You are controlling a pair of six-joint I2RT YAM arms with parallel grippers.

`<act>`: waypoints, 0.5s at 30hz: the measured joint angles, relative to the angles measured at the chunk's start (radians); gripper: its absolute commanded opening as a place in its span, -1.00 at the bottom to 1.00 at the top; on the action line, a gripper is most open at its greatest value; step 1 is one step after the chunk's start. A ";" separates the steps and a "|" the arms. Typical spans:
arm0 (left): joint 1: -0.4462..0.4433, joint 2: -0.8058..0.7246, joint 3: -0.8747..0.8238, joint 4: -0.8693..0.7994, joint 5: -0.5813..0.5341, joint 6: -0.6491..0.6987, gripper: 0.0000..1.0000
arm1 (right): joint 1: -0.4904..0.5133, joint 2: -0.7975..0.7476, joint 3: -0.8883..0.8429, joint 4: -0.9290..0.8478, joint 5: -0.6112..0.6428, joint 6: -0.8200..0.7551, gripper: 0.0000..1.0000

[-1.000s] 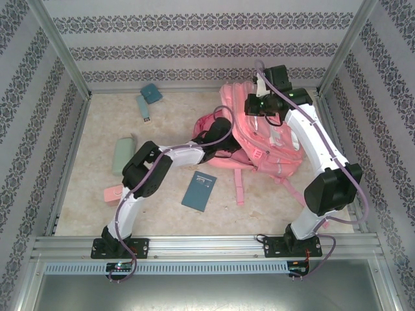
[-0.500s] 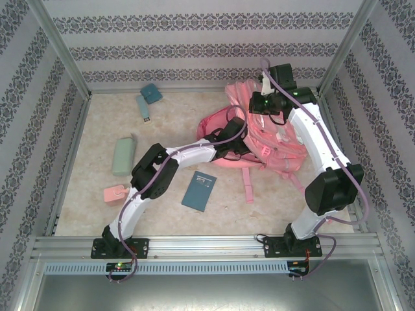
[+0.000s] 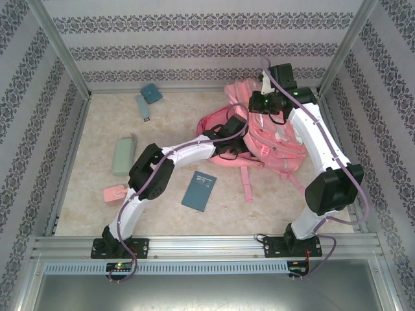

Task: Pack the student bag
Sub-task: Place the book in the student bag.

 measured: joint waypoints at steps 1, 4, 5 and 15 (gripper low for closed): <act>0.000 0.012 0.020 0.002 0.013 0.000 -0.54 | 0.000 0.000 0.000 0.003 0.001 0.002 -1.00; 0.000 0.046 0.072 0.013 0.048 0.000 -0.55 | -0.003 0.000 -0.002 0.012 0.005 0.004 -1.00; -0.001 0.056 0.089 0.017 0.057 0.000 -0.52 | -0.005 0.000 -0.003 0.016 0.006 0.006 -1.00; 0.002 0.050 0.065 0.006 0.054 0.020 0.07 | -0.011 -0.001 -0.028 0.040 0.007 0.010 -1.00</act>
